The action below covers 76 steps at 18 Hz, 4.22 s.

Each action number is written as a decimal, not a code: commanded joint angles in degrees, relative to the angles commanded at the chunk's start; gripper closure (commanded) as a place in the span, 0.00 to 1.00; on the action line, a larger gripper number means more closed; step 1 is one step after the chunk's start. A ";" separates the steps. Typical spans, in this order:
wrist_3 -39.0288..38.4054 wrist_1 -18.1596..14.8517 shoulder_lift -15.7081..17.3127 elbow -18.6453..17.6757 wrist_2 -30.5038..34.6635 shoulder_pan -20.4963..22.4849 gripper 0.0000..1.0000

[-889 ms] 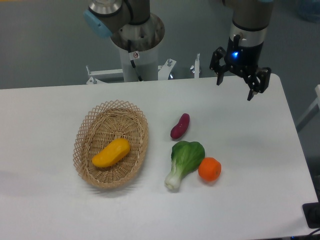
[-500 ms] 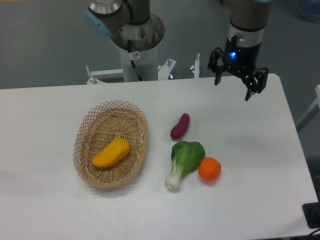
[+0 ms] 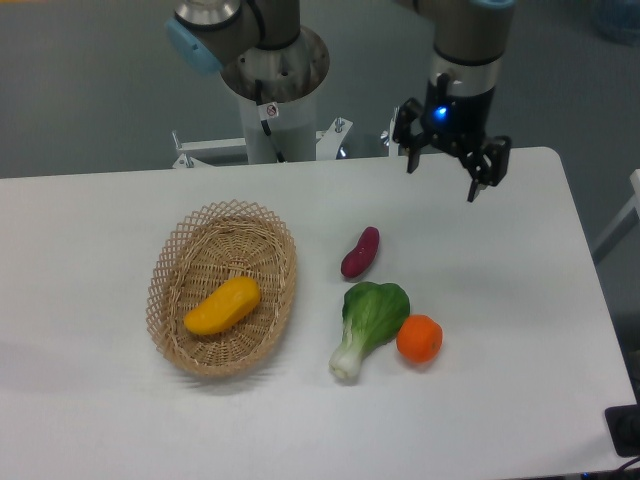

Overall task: Pick up the mango from the basket
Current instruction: 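Move the open gripper over the wicker basket toward the yellow mango, then lower the gripper down onto the yellow mango in the basket, then close the gripper around the yellow mango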

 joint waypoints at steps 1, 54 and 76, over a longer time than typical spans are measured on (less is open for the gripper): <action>-1.85 0.09 0.00 0.00 0.00 -0.88 0.00; -23.66 17.57 -20.39 -8.08 10.46 -32.88 0.00; -22.87 18.02 -15.22 -7.30 10.64 -29.21 0.43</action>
